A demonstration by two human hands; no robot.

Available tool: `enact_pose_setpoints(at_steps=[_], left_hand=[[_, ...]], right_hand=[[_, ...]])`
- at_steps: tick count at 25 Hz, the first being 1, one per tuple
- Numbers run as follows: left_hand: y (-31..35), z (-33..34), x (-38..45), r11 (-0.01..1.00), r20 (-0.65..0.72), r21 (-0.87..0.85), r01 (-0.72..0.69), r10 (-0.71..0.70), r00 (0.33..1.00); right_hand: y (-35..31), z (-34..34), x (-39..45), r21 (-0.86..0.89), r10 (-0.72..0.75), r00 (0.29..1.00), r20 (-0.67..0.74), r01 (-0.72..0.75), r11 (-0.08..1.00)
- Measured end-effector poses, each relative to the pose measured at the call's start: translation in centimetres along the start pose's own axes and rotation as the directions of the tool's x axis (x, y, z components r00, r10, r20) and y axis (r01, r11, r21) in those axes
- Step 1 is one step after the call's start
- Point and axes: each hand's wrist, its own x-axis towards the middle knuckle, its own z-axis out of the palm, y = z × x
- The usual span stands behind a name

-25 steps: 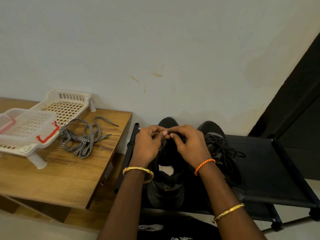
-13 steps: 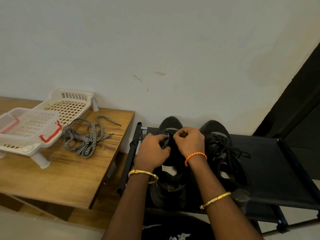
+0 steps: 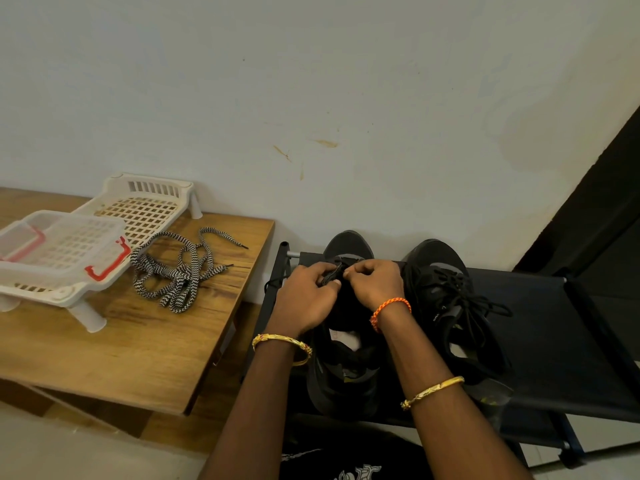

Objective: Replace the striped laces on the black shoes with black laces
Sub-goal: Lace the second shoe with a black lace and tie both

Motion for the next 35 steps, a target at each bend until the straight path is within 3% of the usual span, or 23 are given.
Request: enact_pose_setpoints(at_steps=[5, 9, 13, 16, 20, 25, 29, 33, 34, 35], left_hand=[[-0.4, 0.2, 0.3, 1.0, 0.033, -0.003, -0.029, 0.03, 0.999], [-1.0, 0.1, 0.7, 0.973, 0.038, -0.23, 0.026, -0.017, 0.999], [-1.4, 0.5, 1.5, 0.967, -0.066, -0.245, 0.067, -0.086, 0.994], [-1.5, 1.0, 1.9, 0.977, -0.152, -0.209, 0.026, -0.059, 0.987], [-0.9, 2.2, 2.2, 0.941, -0.246, -0.336, 0.031, -0.12, 0.962], [-0.6, 1.6, 2.5, 0.911, -0.344, -0.41, 0.037, -0.192, 0.919], [-1.1, -0.8, 2.1, 0.745, -0.456, -0.667, -0.018, -0.39, 0.8], [-2.7, -4.6, 1.7, 0.379, -0.438, -0.894, -0.239, -0.625, 0.646], [-3.0, -5.1, 1.5, 0.351, -0.422, -0.904, -0.244, -0.639, 0.644], [-3.1, -5.2, 1.3, 0.393, -0.42, -0.897, -0.2, -0.623, 0.66]], right_hand=[[0.1, 0.0, 0.0, 0.041, 0.049, 0.999, 0.012, -0.049, 0.998], [0.0, 0.0, -0.3, 0.065, 0.091, 0.996, 0.022, -0.092, 0.994], [-0.4, 0.4, -0.6, -0.104, 0.052, 0.997, -0.052, -0.057, 0.993], [-0.3, 0.6, -0.7, -0.062, 0.025, 0.998, -0.061, -0.028, 0.998], [-0.4, 0.5, -0.9, -0.041, 0.011, 0.998, -0.068, -0.014, 0.999], [0.2, -0.1, -2.1, -0.172, -0.061, 0.989, -0.134, 0.038, 0.984], [0.8, -0.6, -3.0, -0.193, -0.06, 0.981, -0.183, 0.024, 0.981], [1.2, -1.0, -3.4, -0.191, -0.032, 0.981, -0.193, -0.005, 0.981], [1.3, -1.0, -3.5, -0.189, -0.026, 0.981, -0.19, -0.01, 0.982], [1.4, -1.0, -3.5, -0.181, -0.021, 0.983, -0.185, -0.013, 0.983]])
